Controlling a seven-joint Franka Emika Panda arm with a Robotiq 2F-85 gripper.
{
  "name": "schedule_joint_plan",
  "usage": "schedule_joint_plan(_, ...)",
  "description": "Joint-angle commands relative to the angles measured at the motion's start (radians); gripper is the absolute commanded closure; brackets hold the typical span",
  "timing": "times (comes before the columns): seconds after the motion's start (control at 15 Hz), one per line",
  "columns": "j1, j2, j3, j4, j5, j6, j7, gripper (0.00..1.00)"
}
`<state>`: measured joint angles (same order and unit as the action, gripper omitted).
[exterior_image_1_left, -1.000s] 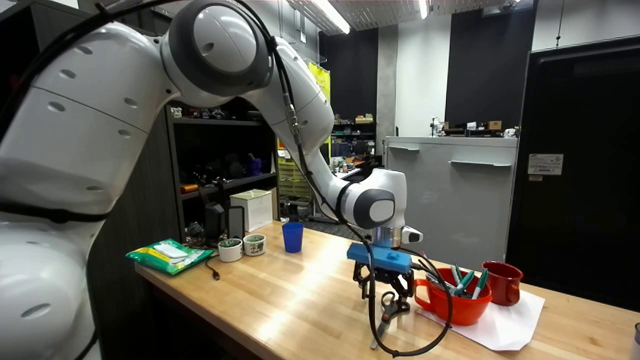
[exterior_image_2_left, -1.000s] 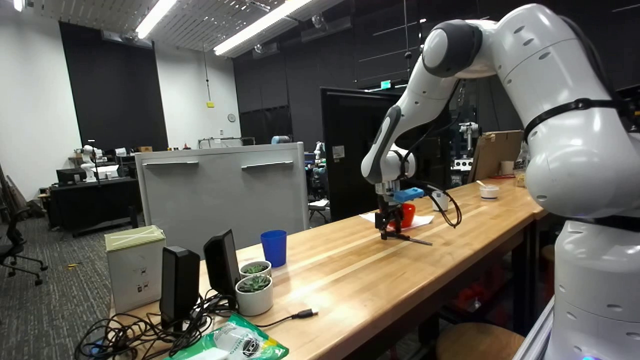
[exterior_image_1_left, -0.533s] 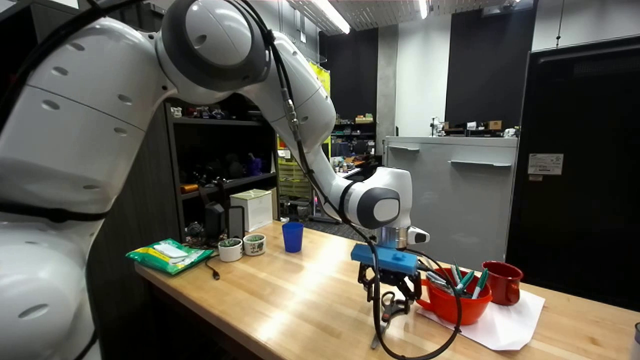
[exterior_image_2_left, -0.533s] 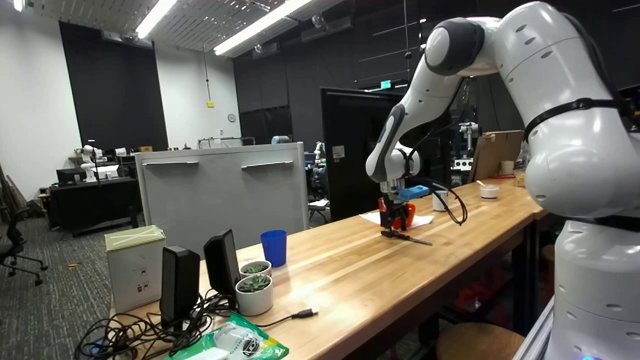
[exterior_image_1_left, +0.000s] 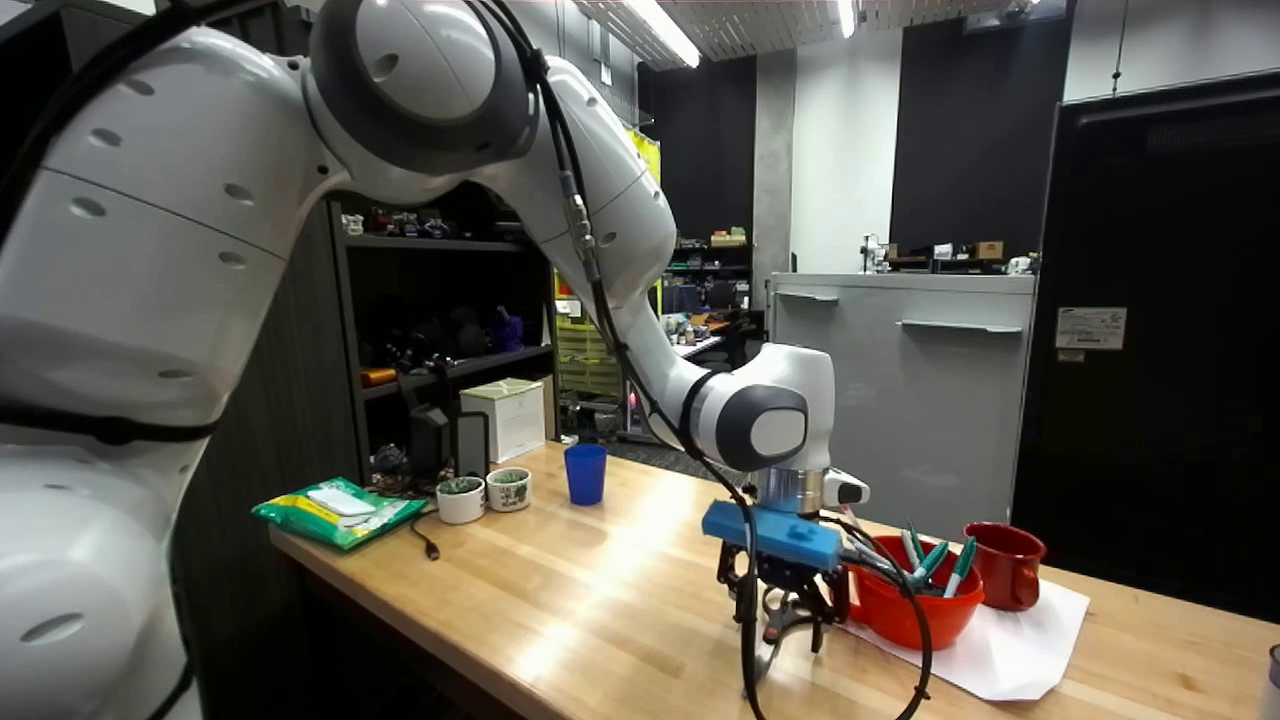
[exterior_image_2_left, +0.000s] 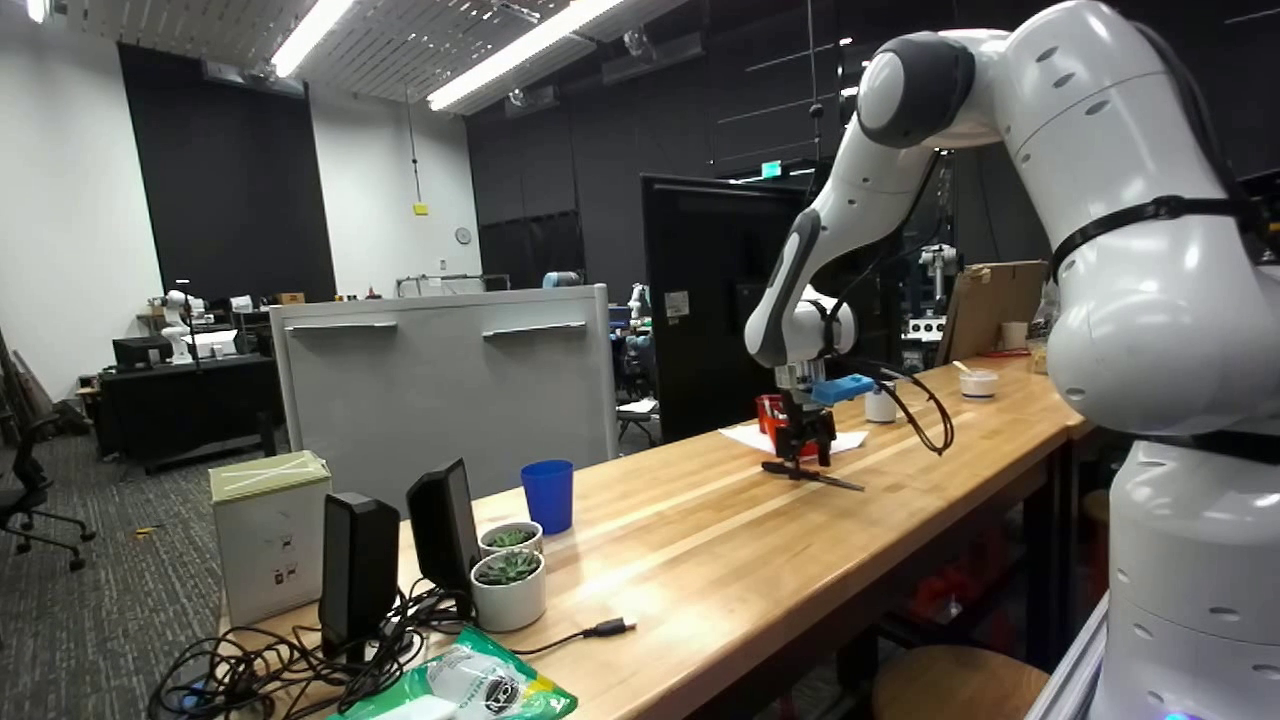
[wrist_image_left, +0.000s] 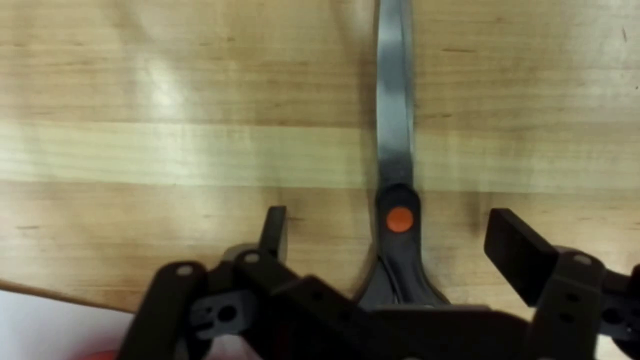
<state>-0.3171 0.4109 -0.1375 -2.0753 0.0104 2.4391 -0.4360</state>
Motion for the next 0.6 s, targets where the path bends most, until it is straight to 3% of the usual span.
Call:
schedule_joint_plan(0.0,-0.011,-0.027,0.010,-0.037,0.007,-0.002,-0.009,0.00)
schedule_joint_plan(0.07,-0.011,-0.026,0.010,-0.039,0.006,-0.003,-0.011,0.25)
schedule_joint_plan(0.2,-0.012,-0.025,0.012,-0.041,0.008,-0.002,-0.013,0.31)
schedule_joint_plan(0.53,-0.013,-0.040,0.013,-0.043,0.013,-0.004,-0.021,0.69)
